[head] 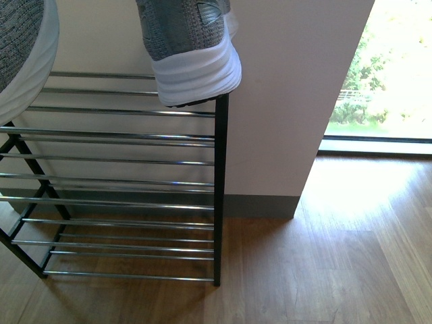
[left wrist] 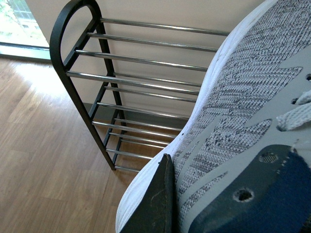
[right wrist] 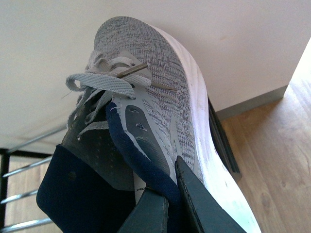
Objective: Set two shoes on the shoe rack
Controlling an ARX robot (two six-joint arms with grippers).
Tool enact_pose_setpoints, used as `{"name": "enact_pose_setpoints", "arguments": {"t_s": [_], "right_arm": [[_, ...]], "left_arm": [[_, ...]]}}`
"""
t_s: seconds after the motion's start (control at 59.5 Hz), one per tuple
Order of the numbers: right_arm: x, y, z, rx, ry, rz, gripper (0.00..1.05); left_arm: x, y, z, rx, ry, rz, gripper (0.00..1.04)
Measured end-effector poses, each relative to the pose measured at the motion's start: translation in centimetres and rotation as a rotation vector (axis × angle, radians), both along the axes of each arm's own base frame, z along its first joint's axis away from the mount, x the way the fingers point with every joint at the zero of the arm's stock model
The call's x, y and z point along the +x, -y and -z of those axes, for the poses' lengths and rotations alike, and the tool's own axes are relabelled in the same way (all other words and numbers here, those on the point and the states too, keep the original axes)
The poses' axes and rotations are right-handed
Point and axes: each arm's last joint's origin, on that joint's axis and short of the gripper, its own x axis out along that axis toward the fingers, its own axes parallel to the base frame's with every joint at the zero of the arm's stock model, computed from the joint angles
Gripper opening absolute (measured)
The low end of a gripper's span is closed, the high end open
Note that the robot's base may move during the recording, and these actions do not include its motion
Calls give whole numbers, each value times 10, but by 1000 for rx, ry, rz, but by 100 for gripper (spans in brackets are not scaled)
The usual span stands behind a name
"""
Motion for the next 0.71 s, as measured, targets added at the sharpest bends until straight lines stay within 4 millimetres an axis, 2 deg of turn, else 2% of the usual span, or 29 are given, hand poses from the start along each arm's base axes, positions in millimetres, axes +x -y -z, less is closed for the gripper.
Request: {"name": "enact_pose_setpoints", "arguments": {"t_s": [0.336,0.487,0.705], "right_arm": [[28,-9,34,-41,-64,52,1],[35,-11,33,8,-87,54,1],[35,-13,28,59,-79,49,1]], "left_arm": [[0,0,0,0,0,0,2],[0,0,0,0,0,0,2],[0,0,0,0,0,0,2]]}}
